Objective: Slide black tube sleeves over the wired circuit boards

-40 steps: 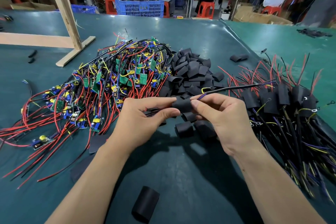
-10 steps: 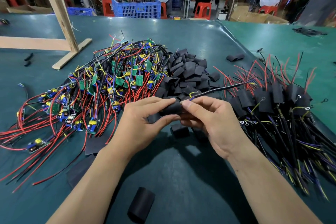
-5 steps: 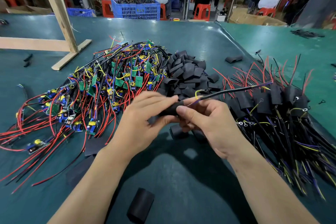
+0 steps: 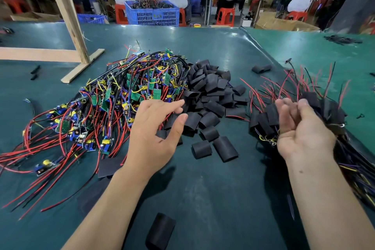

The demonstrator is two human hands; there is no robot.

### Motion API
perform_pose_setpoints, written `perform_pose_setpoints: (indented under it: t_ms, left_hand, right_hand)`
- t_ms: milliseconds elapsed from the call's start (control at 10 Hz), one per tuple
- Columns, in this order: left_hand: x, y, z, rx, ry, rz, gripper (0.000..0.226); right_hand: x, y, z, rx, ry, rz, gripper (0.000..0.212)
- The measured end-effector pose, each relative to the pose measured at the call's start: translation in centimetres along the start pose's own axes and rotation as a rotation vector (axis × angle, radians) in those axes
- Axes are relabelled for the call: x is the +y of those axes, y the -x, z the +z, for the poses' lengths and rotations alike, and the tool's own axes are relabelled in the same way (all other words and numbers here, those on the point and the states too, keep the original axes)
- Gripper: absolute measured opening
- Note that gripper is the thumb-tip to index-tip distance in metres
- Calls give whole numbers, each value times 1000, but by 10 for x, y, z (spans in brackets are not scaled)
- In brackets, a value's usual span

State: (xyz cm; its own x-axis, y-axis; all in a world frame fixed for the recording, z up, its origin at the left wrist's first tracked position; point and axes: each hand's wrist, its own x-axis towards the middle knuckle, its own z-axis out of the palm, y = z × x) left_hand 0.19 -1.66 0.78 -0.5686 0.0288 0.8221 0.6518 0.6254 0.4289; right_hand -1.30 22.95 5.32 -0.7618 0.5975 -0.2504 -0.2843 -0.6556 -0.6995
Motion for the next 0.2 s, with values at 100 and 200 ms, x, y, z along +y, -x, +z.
perform_pose_setpoints:
  t_ms: [100, 200]
  left_hand:
    - [-2, 0, 2, -9, -5, 5, 21]
    - [-4, 3, 3, -67, -3, -36, 19]
  right_hand:
    - [3, 6, 1, -100, 171, -149, 18]
    - [5, 18, 6, -265, 311, -316, 20]
